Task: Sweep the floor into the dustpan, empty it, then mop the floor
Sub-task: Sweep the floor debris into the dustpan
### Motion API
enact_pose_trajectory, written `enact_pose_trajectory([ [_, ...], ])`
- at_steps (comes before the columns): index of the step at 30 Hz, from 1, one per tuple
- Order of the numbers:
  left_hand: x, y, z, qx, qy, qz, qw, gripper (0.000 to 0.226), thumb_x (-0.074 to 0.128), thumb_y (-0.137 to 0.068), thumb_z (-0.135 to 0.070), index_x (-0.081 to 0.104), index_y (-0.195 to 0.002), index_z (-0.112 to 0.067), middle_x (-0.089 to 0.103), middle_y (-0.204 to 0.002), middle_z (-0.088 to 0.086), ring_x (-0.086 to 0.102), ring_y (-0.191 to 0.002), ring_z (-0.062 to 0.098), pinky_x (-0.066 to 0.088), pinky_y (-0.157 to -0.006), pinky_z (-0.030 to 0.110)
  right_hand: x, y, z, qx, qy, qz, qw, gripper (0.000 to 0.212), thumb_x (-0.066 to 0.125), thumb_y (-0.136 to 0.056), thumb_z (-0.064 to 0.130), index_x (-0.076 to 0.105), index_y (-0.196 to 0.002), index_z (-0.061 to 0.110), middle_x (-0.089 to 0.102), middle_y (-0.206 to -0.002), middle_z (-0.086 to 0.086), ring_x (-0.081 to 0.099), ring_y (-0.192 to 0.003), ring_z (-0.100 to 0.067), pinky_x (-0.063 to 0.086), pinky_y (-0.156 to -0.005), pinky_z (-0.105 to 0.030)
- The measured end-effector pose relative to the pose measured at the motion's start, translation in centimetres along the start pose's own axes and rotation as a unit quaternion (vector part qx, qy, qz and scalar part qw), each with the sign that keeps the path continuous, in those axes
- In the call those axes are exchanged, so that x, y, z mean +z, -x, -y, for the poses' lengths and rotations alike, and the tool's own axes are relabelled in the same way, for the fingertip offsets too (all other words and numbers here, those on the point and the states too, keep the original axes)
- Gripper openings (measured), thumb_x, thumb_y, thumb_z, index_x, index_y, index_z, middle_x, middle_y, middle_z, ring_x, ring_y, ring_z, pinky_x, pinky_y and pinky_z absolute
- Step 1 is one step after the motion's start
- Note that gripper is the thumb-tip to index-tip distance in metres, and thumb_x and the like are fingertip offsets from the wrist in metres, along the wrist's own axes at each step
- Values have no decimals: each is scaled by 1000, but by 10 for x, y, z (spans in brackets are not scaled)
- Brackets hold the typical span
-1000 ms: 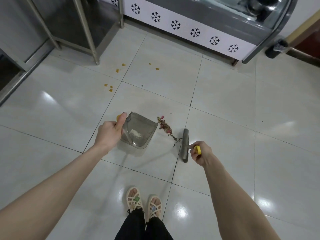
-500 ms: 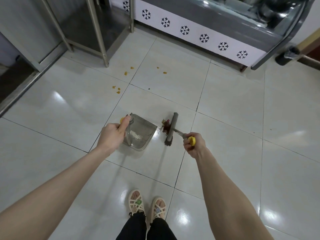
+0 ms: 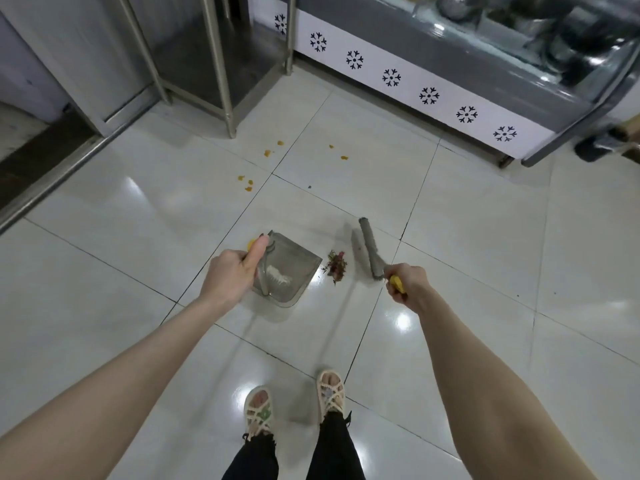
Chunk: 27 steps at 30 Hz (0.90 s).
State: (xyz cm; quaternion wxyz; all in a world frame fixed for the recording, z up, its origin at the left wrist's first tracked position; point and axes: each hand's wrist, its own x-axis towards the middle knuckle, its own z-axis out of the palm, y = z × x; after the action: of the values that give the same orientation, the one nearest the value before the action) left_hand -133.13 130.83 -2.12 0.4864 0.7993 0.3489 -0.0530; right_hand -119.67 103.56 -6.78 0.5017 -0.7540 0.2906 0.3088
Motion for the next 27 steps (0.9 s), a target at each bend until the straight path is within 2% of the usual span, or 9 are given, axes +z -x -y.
enact_pose_trajectory([
  [4, 20, 2, -11, -27, 17, -19, 999, 71, 43, -91, -60, 54, -58, 2, 45, -40, 1, 43, -47, 25, 41, -56, 31, -20, -31, 9, -23, 98, 11, 995, 9, 52, -78, -7, 53, -84, -1, 45, -57, -9, 40, -44, -19, 29, -40, -21],
  [7, 37, 2, -23, -45, 23, -37, 998, 65, 44, -92, -58, 54, -54, -6, 44, -33, -5, 45, -43, 21, 41, -50, 27, -37, -57, 16, -28, 148, 27, 988, 11, 53, -79, -5, 53, -88, 0, 45, -57, -10, 40, -44, -19, 30, -40, -20],
  [10, 51, 3, -30, -62, 21, -55, 996, 63, 44, -92, -56, 53, -54, -6, 46, -42, 2, 43, -40, 20, 38, -43, 24, -49, -79, 24, -8, 152, 55, 987, 7, 53, -81, -2, 54, -88, -1, 47, -58, -11, 42, -43, -19, 29, -37, -17],
  [14, 71, 8, -41, -71, 20, -73, 995, 65, 43, -93, -56, 55, -55, -4, 48, -46, 7, 46, -45, 26, 43, -48, 27, -54, -81, 24, 51, 153, 133, 978, 13, 55, -79, -5, 52, -89, 2, 45, -59, -10, 42, -35, -15, 29, -36, -16],
  [17, 83, 11, -51, -81, 12, -74, 994, 73, 42, -92, -59, 57, -64, 7, 50, -51, 11, 46, -47, 27, 44, -50, 29, -64, -72, 26, 53, 167, 171, 970, 16, 55, -77, -5, 51, -91, 1, 44, -57, -9, 40, -35, -15, 27, -35, -16],
  [21, 92, 16, -55, -87, 11, -79, 993, 77, 42, -90, -60, 57, -70, 12, 50, -55, 14, 45, -48, 26, 46, -53, 32, -91, -65, 50, 19, 153, 151, 976, 15, 55, -74, -3, 57, -89, 0, 46, -55, -8, 38, -34, -13, 23, -35, -14],
  [24, 94, 21, -56, -87, 13, -78, 993, 74, 41, -90, -61, 58, -67, 7, 49, -56, 14, 44, -49, 26, 43, -52, 30, -110, -62, 58, 1, 135, 124, 983, 10, 55, -75, -3, 56, -83, 0, 45, -59, -9, 37, -34, -13, 22, -35, -14],
  [27, 93, 23, -55, -86, 17, -80, 993, 73, 41, -91, -61, 58, -66, 5, 50, -55, 12, 45, -52, 27, 45, -55, 32, -112, -66, 53, -12, 167, 101, 981, 6, 56, -74, -4, 54, -77, 1, 45, -59, -10, 37, -40, -17, 24, -37, -15],
])
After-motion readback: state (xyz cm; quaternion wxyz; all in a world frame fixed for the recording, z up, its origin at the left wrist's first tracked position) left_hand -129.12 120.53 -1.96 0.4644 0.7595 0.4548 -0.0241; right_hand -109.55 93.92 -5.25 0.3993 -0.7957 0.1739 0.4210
